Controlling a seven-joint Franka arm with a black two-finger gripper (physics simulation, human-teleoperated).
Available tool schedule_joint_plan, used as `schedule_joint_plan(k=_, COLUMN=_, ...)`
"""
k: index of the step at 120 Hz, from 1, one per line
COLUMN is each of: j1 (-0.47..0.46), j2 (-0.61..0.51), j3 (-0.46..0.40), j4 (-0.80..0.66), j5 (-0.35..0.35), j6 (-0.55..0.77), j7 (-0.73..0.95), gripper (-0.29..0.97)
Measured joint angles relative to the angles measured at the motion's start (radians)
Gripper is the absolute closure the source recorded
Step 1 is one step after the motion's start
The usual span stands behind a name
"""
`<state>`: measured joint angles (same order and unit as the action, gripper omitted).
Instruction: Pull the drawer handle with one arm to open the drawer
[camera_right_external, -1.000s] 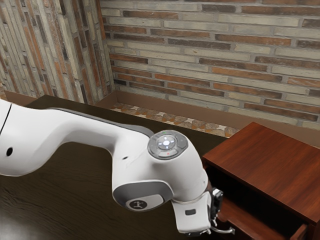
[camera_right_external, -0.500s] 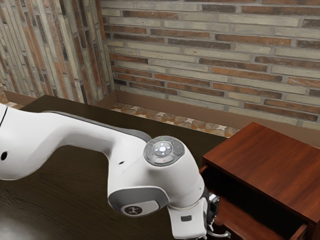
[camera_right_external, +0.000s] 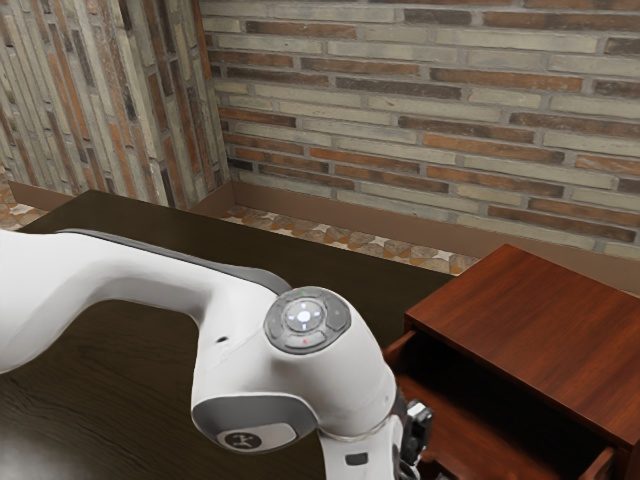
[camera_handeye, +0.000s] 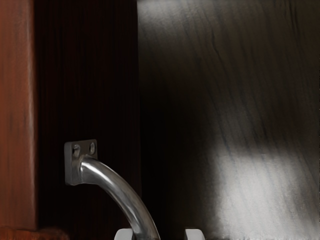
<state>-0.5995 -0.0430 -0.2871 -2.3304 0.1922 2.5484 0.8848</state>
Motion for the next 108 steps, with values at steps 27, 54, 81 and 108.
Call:
schedule_joint_plan(k=27, j1=0.017, j2=-0.024, j3=0.0, j4=-0.023, j5=0.0, j6=-0.001, j7=-0.006, gripper=0.64)
schedule_joint_plan(k=54, j1=0.007, j2=-0.062, j3=0.001, j4=-0.05, j5=-0.003, j6=-0.003, j7=-0.009, gripper=0.65)
schedule_joint_plan(k=81, j1=-0.022, j2=-0.416, j3=0.009, j4=-0.06, j5=-0.067, j6=-0.153, j7=-0.015, gripper=0.49)
schedule_joint_plan(k=108, j1=-0.026, j2=-0.517, j3=0.04, j4=0.069, j5=-0.178, j6=-0.587, j7=-0.07, gripper=0.17)
